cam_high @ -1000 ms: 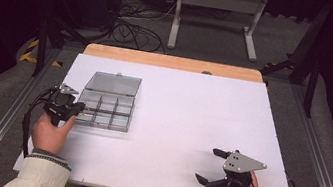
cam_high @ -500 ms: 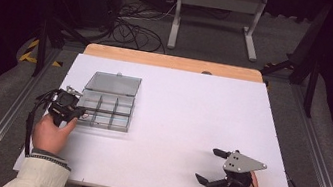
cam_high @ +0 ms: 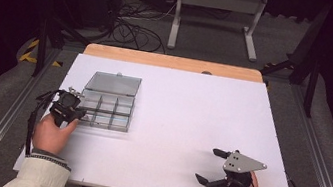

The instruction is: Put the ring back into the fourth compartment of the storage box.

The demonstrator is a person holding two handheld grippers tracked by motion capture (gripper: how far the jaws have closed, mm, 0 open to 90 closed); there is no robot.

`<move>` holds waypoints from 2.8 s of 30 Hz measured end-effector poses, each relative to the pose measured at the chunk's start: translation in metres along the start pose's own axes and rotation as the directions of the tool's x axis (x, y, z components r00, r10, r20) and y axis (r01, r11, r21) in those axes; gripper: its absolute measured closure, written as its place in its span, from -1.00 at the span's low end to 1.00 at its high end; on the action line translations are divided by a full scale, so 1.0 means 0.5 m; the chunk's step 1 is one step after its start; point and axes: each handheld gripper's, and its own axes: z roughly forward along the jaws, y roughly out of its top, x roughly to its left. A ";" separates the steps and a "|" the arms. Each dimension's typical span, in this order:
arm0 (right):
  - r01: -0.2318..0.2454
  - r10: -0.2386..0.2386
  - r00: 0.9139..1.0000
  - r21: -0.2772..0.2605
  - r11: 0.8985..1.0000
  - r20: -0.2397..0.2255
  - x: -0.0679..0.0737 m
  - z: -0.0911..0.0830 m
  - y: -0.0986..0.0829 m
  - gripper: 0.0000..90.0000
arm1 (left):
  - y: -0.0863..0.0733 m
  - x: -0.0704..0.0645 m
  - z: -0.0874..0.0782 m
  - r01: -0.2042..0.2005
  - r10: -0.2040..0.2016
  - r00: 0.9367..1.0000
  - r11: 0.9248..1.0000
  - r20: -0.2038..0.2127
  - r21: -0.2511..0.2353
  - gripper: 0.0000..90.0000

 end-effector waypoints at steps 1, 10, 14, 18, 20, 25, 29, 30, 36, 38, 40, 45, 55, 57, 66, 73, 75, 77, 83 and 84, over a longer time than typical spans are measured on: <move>0.000 0.000 1.000 0.000 1.000 0.000 0.000 0.000 0.000 -0.90 | 0.000 -0.002 -0.001 -0.007 0.007 1.000 1.000 0.001 -0.006 0.75; 0.000 0.000 1.000 -0.001 1.000 0.001 0.000 -0.001 0.000 -0.90 | 0.001 -0.006 -0.017 -0.006 0.008 1.000 0.999 0.028 -0.054 0.60; -0.002 0.002 1.000 -0.001 1.000 0.001 0.000 -0.001 0.000 -0.90 | 0.004 -0.014 -0.040 -0.022 0.026 0.999 0.995 0.036 -0.094 0.49; -0.003 0.003 1.000 -0.003 1.000 0.002 -0.001 -0.002 -0.001 -0.90 | 0.005 -0.024 -0.064 -0.035 0.041 0.998 0.991 0.047 -0.127 0.42; -0.004 0.004 1.000 -0.002 1.000 0.002 -0.001 -0.002 -0.001 -0.90 | 0.005 -0.029 -0.074 -0.036 0.044 0.997 0.990 0.056 -0.135 0.40; -0.004 0.004 1.000 -0.002 1.000 0.002 -0.001 -0.001 -0.001 -0.90 | 0.007 -0.040 -0.094 -0.055 0.065 0.996 0.988 0.065 -0.147 0.38; -0.004 0.004 1.000 -0.002 1.000 0.003 -0.001 -0.001 -0.001 -0.90 | 0.008 -0.046 -0.103 -0.069 0.080 0.995 0.985 0.066 -0.161 0.38; -0.005 0.005 1.000 -0.001 1.000 0.002 -0.001 -0.001 -0.001 -0.90 | 0.008 -0.046 -0.105 -0.067 0.080 0.994 0.984 0.070 -0.164 0.38; -0.005 0.005 1.000 -0.002 1.000 0.002 -0.001 -0.001 -0.001 -0.90 | 0.008 -0.050 -0.113 -0.077 0.091 0.993 0.982 0.072 -0.170 0.37; -0.005 0.005 1.000 -0.003 1.000 0.001 -0.001 -0.001 -0.001 -0.90 | 0.008 -0.053 -0.116 -0.081 0.095 0.993 0.981 0.074 -0.174 0.37; -0.007 0.007 1.000 -0.002 1.000 0.001 -0.001 -0.001 -0.001 -0.90 | 0.008 -0.055 -0.121 -0.083 0.098 0.992 0.980 0.075 -0.179 0.36; -0.006 0.006 1.000 -0.001 1.000 0.001 -0.001 -0.001 -0.001 -0.90 | 0.008 -0.062 -0.135 -0.106 0.124 0.989 0.973 0.080 -0.205 0.28; -0.002 0.002 1.000 -0.003 1.000 0.003 -0.001 -0.004 -0.001 -0.90 | -0.004 -0.076 -0.176 -0.125 0.184 0.971 0.936 0.156 -0.328 -0.08; -0.002 0.002 1.000 -0.003 1.000 0.001 -0.001 -0.004 -0.001 -0.90 | -0.007 -0.078 -0.184 -0.126 0.196 0.965 0.928 0.172 -0.351 -0.14; -0.001 0.001 1.000 -0.003 1.000 -0.001 0.000 -0.003 -0.001 -0.90 | -0.036 -0.092 -0.195 -0.121 0.247 0.939 0.887 0.238 -0.445 -0.31; 0.001 -0.001 1.000 0.000 1.000 -0.003 0.001 -0.001 0.000 -0.90 | -0.070 -0.109 -0.187 -0.127 0.279 0.929 0.859 0.244 -0.496 -0.38; 0.002 -0.002 1.000 0.000 1.000 -0.001 0.002 -0.001 0.000 -0.90 | -0.077 -0.115 -0.188 -0.124 0.287 0.923 0.852 0.256 -0.509 -0.38; 0.001 -0.001 1.000 0.000 1.000 -0.003 0.001 -0.002 0.000 -0.90 | -0.083 -0.121 -0.188 -0.127 0.296 0.922 0.842 0.251 -0.525 -0.41; 0.003 -0.003 1.000 -0.002 1.000 -0.005 0.002 -0.002 0.000 -0.90 | -0.100 -0.140 -0.193 -0.128 0.322 0.909 0.820 0.265 -0.558 -0.52; 0.004 -0.004 1.000 -0.002 1.000 -0.005 0.002 -0.002 0.000 -0.90 | -0.103 -0.143 -0.192 -0.128 0.327 0.907 0.815 0.265 -0.566 -0.52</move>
